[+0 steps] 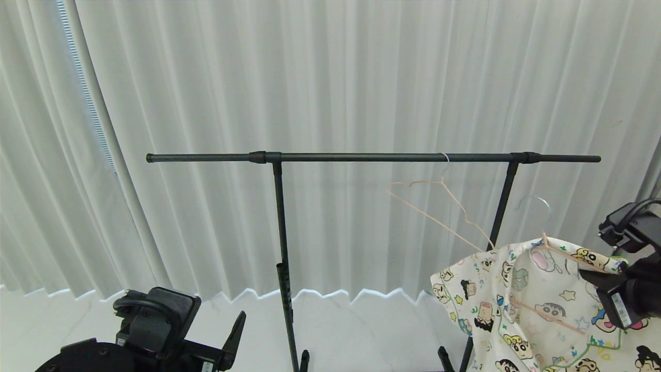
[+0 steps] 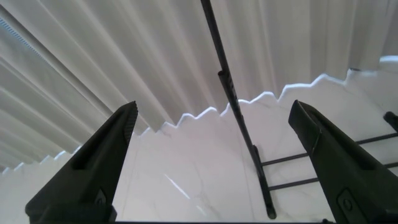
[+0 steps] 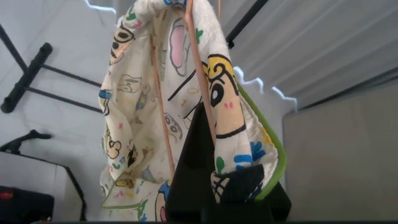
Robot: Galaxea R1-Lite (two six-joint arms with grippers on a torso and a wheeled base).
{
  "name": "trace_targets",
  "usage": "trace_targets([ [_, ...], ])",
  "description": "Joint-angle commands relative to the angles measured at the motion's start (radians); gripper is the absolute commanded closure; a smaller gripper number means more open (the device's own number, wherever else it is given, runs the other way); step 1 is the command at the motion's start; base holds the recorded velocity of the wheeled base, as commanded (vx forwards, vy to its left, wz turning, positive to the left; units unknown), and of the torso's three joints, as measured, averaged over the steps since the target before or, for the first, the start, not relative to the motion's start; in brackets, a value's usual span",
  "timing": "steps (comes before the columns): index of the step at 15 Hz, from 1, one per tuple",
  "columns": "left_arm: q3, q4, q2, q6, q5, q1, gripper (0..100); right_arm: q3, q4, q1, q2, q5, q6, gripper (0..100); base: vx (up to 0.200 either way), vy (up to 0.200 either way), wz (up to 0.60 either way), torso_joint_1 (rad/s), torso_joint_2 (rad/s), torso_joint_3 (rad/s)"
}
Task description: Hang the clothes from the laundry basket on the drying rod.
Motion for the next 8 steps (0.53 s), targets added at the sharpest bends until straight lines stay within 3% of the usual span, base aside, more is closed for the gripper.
trace_targets([
  [1, 0.000, -0.001, -0.003, -0.002, 0.000, 0.003, 0, 0.000, -0.006, 0.029, 0.035, -0.021, 0.027, 100, 0.000, 0.000, 0.00, 0.000, 0.00, 0.000],
  [5, 0.000, -0.001, -0.021, 0.001, 0.000, 0.006, 0, -0.012, -0.063, 0.121, 0.123, -0.157, 0.189, 100, 0.000, 0.000, 0.00, 0.000, 0.00, 0.000],
  [8, 0.000, 0.001, -0.014, 0.002, -0.004, 0.005, 0, -0.020, -0.080, 0.140, 0.157, -0.185, 0.223, 100, 0.000, 0.000, 0.00, 0.000, 0.00, 0.000],
])
